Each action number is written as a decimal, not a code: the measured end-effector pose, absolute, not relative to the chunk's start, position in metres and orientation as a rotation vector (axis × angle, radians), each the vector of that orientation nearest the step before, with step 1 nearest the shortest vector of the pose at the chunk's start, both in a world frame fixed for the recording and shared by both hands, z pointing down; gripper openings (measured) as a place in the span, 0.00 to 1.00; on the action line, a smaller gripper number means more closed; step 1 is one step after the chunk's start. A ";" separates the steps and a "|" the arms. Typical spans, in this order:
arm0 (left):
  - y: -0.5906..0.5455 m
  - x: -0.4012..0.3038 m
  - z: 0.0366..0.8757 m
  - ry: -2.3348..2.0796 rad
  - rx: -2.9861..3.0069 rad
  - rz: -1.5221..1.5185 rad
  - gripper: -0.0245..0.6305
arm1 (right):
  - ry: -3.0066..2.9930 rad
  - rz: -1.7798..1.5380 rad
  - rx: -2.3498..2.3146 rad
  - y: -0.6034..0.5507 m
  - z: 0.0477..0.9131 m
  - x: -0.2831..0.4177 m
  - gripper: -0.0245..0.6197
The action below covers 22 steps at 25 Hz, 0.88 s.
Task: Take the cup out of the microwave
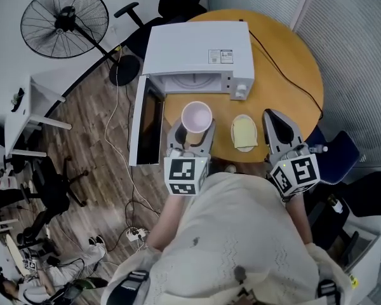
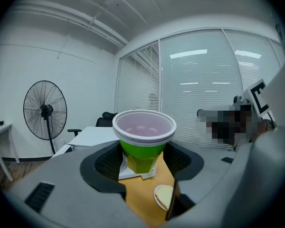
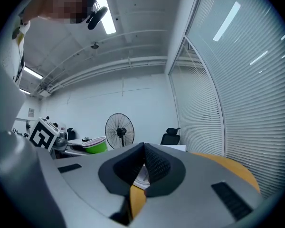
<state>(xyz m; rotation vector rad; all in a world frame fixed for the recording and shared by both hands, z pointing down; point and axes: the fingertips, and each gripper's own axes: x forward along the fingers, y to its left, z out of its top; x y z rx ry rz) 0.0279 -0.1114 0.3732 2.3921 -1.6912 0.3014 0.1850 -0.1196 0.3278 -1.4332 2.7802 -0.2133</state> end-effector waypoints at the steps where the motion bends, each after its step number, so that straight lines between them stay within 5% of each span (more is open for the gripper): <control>1: -0.112 0.027 0.369 -1.691 2.391 0.295 0.48 | 2.777 -0.204 -1.432 -0.120 0.324 0.185 0.05; 22: -0.111 0.025 0.352 -1.728 2.394 0.236 0.48 | 2.807 -0.160 -1.391 -0.119 0.310 0.181 0.05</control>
